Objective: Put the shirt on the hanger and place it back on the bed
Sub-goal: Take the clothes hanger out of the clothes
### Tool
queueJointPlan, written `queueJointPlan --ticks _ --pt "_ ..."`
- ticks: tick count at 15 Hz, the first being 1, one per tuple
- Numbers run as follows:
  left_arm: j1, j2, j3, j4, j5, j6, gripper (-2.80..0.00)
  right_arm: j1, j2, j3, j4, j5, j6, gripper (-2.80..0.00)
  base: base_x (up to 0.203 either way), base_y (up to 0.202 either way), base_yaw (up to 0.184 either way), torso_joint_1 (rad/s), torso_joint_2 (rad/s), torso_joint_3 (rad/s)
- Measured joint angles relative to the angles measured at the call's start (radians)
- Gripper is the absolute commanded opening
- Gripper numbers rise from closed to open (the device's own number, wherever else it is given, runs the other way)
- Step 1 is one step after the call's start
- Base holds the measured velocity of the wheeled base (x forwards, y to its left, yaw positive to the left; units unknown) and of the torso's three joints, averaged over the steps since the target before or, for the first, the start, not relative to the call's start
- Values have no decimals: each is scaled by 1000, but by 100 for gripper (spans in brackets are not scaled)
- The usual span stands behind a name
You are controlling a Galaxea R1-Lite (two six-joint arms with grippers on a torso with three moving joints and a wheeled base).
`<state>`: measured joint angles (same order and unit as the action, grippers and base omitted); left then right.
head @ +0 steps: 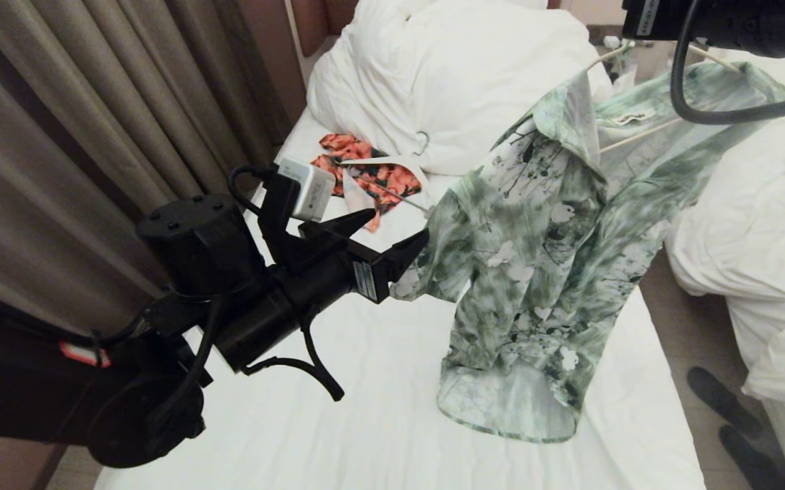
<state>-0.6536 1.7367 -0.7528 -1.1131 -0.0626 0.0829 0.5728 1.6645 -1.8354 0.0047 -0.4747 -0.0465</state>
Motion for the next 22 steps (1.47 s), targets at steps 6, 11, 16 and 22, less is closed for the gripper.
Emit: queueJointPlan --ticks 6,11,16,22 --pt "-62 63 16 -3 10 1 0 0 0 4 -1 1 0 -280 0 0 0 0 0 0" --pt "-89 123 21 -84 39 5 0 5 -4 16 -1 1 13 -280 0 0 0 0 0 0" --pt "-90 165 15 -123 66 21 -280 16 -7 19 0 1 14 -280 0 0 0 0 0 0" --pt "-89 174 9 -123 66 21 -280 20 -7 19 4 1 11 -280 0 0 0 0 0 0"
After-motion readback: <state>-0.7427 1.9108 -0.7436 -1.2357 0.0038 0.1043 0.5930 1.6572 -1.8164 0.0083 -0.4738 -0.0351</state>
